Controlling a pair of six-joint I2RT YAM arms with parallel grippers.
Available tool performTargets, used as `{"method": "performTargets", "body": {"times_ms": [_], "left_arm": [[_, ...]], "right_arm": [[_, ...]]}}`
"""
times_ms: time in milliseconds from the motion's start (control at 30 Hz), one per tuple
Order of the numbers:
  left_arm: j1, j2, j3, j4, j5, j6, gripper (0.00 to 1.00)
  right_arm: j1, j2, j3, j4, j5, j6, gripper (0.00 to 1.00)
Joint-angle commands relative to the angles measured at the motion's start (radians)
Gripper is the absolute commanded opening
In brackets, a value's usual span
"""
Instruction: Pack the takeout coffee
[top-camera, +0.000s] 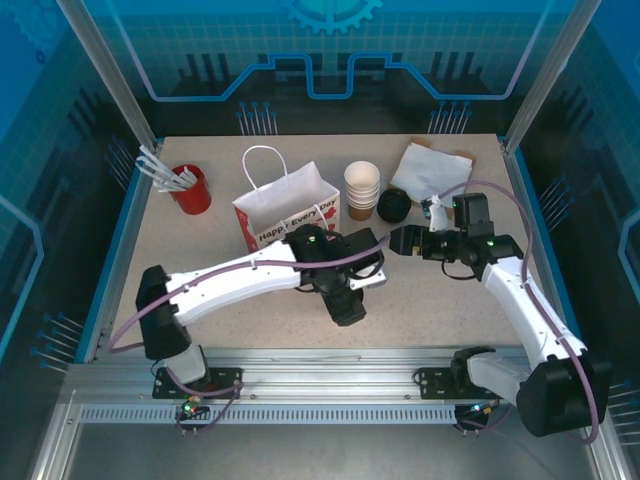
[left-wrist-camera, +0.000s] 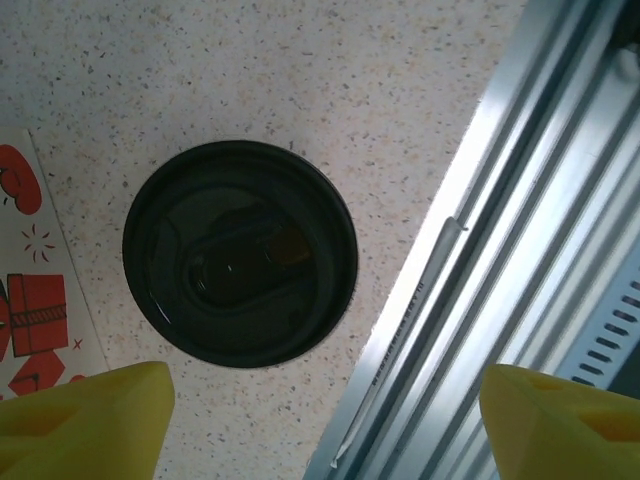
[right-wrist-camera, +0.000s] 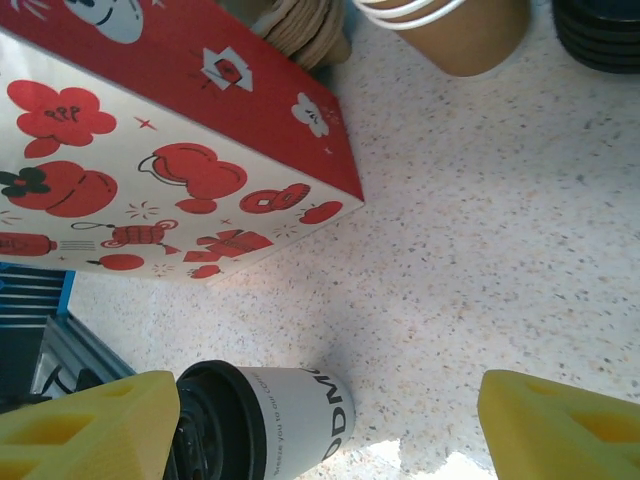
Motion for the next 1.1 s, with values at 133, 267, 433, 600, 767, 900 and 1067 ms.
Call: {"method": "performTargets", "body": {"times_ms": [133, 267, 433, 600, 767, 900, 1067], "left_arm": [[0.037, 0.113, 0.107, -0.093, -0.046, 0.055, 0.85], [0.045, 0.150, 0.121, -0.108, -0.069, 0.062, 0.88], [0.046, 0.182, 0.128, -0.111, -0.050, 0.064, 0.89], [0.047, 0.199, 0.127, -0.111, -0.045, 0.073, 0.88], [0.048, 0.210, 0.131, -0.112, -0.042, 0.074, 0.84], [0.048, 0.216, 0.127, -0.115, -0.042, 0.077, 0.84], [0.048, 0.216, 0.125, -0.116, -0.036, 0.081, 0.81]], "right_arm": [[-0.043, -0.061, -0.075, -0.037, -0.024, -0.021, 0.81], [-0.050, -0.069, -0.082, -0.043, -0.024, -0.028, 0.81], [-0.051, -0.071, -0.084, -0.040, -0.028, -0.028, 0.81], [-0.051, -0.071, -0.087, -0.041, -0.028, -0.030, 0.81], [-0.052, -0.072, -0.082, -0.044, -0.035, -0.029, 0.81], [-0.051, -0.074, -0.082, -0.046, -0.035, -0.031, 0.81], [-0.051, -0.071, -0.087, -0.040, -0.039, -0.029, 0.81]]}}
